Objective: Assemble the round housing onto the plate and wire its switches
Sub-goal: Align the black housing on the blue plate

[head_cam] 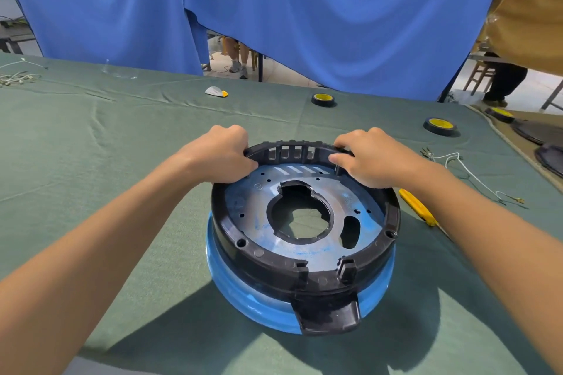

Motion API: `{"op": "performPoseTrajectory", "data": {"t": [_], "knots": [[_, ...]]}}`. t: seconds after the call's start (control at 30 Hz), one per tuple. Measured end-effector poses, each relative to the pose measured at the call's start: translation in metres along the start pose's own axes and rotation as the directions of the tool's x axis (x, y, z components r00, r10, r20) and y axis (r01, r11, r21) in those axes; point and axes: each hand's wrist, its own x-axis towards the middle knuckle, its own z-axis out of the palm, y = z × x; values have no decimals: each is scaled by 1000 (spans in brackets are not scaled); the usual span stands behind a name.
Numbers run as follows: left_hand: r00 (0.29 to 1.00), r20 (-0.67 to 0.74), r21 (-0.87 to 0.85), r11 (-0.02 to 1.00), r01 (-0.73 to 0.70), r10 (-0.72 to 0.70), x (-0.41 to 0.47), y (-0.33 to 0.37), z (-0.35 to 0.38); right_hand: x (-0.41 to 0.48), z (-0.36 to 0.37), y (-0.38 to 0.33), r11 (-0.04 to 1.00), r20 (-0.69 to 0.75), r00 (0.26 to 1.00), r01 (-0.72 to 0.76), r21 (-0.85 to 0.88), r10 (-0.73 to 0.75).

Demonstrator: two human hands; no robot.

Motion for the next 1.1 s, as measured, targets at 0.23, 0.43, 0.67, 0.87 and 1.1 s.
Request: {"op": "performPoseTrajectory", "data": {"t": [0.23,0.43,0.67,0.87,1.1], "knots": [[1000,8,48,999,-13,13,5,-1,4,5,-6,1,999,43,999,-24,25,23],[1000,25,20,1000,-7,6,5,0,3,5,-13,3,1000,79,997,-28,10,27],[999,16,34,999,-40,40,6,1,7,4,-17,7,998,111,993,-54,37,50],[999,23,32,998,-47,46,7,0,6,2,-14,6,999,100,995,-32,44,28],[997,45,44,997,-62,60,8,0,5,2,-13,6,999,92,996,-19,42,15]]}}
